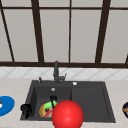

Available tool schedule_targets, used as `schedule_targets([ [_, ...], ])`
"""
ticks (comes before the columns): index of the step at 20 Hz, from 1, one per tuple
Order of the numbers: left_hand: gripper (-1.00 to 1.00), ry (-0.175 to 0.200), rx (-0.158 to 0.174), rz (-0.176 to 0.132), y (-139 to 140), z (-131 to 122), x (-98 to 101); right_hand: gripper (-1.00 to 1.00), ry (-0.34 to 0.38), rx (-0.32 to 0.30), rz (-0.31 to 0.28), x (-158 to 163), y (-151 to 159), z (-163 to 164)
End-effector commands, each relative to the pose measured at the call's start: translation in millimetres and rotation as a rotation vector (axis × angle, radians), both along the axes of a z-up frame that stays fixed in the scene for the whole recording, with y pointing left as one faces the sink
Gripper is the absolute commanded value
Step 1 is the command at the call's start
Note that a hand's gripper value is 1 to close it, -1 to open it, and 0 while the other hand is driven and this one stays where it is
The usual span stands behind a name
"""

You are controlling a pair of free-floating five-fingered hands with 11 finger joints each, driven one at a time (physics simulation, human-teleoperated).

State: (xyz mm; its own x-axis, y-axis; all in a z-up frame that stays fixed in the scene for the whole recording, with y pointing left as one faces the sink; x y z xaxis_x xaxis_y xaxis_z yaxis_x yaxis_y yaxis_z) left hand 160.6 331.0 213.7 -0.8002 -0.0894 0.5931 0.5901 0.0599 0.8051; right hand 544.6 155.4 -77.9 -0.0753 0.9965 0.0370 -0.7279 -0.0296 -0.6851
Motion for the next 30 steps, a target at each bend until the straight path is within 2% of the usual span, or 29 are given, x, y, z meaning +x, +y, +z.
schedule_targets([
  [1, 0.0, 0.0, 0.0, 0.0, 0.0, 0.0, 0.0, -1.0, 0.0, 0.003, -0.073, 11.7, 10.0, -13.0],
  [2, 0.0, 0.0, 0.0, 0.0, 0.0, 0.0, 0.0, -1.0, -0.007, 0.002, -0.076, 4.3, 9.5, -13.8],
  [4, 0.0, 0.0, 0.0, 0.0, 0.0, 0.0, 0.0, -1.0, -0.082, 0.003, -0.069, -13.6, 7.0, -14.3],
  [7, 0.0, 0.0, 0.0, 0.0, 0.0, 0.0, 0.0, -1.0, -0.131, -0.033, -0.046, -15.7, 11.1, -10.1],
  [9, 0.0, 0.0, 0.0, 0.0, 0.0, 0.0, 0.0, -1.0, -0.144, -0.062, -0.05, -17.5, 14.7, -8.6],
  [11, 0.0, 0.0, 0.0, 0.0, 0.0, 0.0, 0.0, -1.0, -0.135, -0.091, -0.063, -13.8, 22.4, -11.3],
  [12, 0.0, 0.0, 0.0, 0.0, 0.0, 0.0, 0.0, -1.0, -0.107, -0.108, -0.075, -8.0, 25.2, -11.6],
  [14, 0.0, 0.0, 0.0, 0.0, 0.0, 0.0, 0.0, -1.0, -0.108, -0.139, -0.076, -8.0, 28.1, -12.3],
  [15, 0.0, 0.0, 0.0, 0.0, 0.0, 0.0, 0.0, 1.0, -0.124, -0.151, -0.073, -11.8, 30.0, -13.8],
  [19, 0.0, 0.0, 0.0, 0.0, 0.0, 0.0, 0.0, 1.0, -0.106, -0.242, -0.077, -23.9, 33.0, -1.5],
  [22, 0.0, 0.0, 0.0, 0.0, 0.0, 0.0, 0.0, 1.0, -0.106, -0.292, -0.081, -19.6, 33.0, 4.5],
  [28, 0.0, 0.0, 0.0, 0.0, 0.0, 0.0, 0.0, 1.0, -0.12, -0.274, -0.094, -1.8, 29.8, 23.8],
  [30, 0.0, 0.0, 0.0, 0.0, 0.0, 0.0, 0.0, 1.0, -0.053, -0.26, -0.034, 11.5, 29.0, 28.9],
])
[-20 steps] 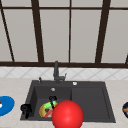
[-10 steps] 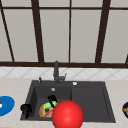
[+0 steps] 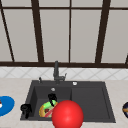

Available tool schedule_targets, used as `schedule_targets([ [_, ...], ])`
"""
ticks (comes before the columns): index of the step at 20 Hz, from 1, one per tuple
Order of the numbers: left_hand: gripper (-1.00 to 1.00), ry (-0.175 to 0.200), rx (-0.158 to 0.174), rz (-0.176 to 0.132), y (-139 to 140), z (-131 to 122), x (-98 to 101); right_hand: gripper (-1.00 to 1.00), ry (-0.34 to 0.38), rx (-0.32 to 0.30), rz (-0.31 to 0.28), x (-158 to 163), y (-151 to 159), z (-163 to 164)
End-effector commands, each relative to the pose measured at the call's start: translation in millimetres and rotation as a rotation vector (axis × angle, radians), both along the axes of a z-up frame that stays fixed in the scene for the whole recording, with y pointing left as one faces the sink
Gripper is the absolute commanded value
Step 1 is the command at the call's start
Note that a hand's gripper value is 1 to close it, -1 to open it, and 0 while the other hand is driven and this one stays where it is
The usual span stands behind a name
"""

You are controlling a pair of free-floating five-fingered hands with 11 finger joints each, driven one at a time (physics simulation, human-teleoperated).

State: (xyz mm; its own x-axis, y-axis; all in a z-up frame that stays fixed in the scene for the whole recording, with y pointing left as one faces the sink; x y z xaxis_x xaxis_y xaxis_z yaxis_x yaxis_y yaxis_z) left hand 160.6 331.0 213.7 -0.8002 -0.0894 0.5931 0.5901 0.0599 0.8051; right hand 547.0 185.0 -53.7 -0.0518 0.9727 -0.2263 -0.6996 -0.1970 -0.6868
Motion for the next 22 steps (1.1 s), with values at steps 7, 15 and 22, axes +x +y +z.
schedule_targets([
  [7, 0.0, 0.0, 0.0, 0.0, 0.0, 0.0, 0.0, 1.0, 0.103, 0.076, -0.013, 47.9, -15.8, 15.8],
  [15, 0.0, 0.0, 0.0, 0.0, 0.0, 0.0, 0.0, -1.0, 0.125, 0.092, -0.011, 65.4, -26.5, -9.1],
  [22, 0.0, 0.0, 0.0, 0.0, 0.0, 0.0, 0.0, -1.0, 0.046, 0.066, -0.015, 38.9, -21.1, 2.7],
])
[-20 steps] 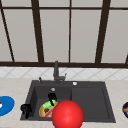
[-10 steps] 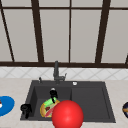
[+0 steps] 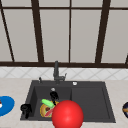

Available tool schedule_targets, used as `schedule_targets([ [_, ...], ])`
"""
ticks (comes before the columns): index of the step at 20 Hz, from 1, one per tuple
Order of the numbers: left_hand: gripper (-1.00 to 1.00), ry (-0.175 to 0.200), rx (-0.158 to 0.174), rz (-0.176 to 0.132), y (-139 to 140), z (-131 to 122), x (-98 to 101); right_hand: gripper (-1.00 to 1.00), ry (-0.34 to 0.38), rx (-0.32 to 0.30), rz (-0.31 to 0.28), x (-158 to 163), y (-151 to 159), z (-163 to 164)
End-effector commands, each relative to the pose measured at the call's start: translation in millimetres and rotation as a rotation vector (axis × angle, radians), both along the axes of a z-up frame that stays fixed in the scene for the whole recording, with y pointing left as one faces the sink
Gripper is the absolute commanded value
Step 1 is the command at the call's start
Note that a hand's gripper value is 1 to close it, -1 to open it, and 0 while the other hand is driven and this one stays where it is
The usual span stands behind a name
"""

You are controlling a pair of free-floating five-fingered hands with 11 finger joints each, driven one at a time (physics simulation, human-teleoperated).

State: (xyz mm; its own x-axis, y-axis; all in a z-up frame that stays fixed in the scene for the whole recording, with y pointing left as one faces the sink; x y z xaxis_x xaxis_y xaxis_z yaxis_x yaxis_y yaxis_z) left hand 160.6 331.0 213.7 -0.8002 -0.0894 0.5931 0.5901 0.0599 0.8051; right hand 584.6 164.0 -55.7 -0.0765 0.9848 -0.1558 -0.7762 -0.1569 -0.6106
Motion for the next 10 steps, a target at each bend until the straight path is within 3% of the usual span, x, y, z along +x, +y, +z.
schedule_targets([
  [1, 0.0, 0.0, 0.0, 0.0, 0.0, 0.0, 0.0, -1.0, -0.079, -0.003, -0.031, 0.1, 0.2, 7.6],
  [3, 0.0, 0.0, 0.0, 0.0, 0.0, 0.0, 0.0, -1.0, -0.092, -0.019, -0.051, -7.2, 8.6, 17.7],
  [8, 0.0, 0.0, 0.0, 0.0, 0.0, 0.0, 0.0, -1.0, 0.005, -0.024, -0.068, -17.4, 22.8, 46.4],
  [10, 0.0, 0.0, 0.0, 0.0, 0.0, 0.0, 0.0, -1.0, 0.007, -0.02, -0.083, -24.2, 26.1, 57.0],
])
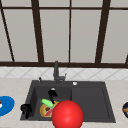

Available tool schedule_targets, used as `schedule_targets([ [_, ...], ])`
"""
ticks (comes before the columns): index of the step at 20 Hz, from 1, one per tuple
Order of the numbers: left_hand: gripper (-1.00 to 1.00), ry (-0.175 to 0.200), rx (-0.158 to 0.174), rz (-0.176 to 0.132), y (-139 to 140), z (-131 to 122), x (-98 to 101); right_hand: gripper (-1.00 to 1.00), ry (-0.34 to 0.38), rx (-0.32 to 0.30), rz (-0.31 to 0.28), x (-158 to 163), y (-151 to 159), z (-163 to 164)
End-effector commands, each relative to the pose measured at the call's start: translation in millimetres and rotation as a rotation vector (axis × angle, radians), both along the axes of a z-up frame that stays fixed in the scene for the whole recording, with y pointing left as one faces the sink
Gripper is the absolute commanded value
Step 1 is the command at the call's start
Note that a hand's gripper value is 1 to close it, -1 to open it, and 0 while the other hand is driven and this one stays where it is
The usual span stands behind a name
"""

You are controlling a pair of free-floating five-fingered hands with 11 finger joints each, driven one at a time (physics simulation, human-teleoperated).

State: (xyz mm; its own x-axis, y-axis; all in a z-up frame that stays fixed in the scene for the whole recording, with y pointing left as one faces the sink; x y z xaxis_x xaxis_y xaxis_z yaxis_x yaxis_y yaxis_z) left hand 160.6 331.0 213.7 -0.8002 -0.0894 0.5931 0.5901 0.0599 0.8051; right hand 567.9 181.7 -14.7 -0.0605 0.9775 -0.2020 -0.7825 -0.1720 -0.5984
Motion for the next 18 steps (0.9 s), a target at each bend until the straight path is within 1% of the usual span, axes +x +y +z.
schedule_targets([
  [1, 0.0, 0.0, 0.0, 0.0, 0.0, 0.0, 0.0, -1.0, -0.006, 0.026, -0.068, -11.0, 10.3, 19.5],
  [4, 0.0, 0.0, 0.0, 0.0, 0.0, 0.0, 0.0, -1.0, -0.017, 0.022, -0.067, -20.2, 18.6, 32.7],
  [7, 0.0, 0.0, 0.0, 0.0, 0.0, 0.0, 0.0, -1.0, -0.034, 0.028, -0.051, -34.4, 28.9, 40.6],
  [9, 0.0, 0.0, 0.0, 0.0, 0.0, 0.0, 0.0, -1.0, -0.066, 0.035, -0.044, -45.6, 35.0, 40.2],
  [12, 0.0, 0.0, 0.0, 0.0, 0.0, 0.0, 0.0, -1.0, -0.134, 0.034, -0.051, -50.0, 45.3, 37.6],
  [18, 0.0, 0.0, 0.0, 0.0, 0.0, 0.0, 0.0, -1.0, -0.16, 0.048, -0.046, -55.8, 57.7, 29.6],
])
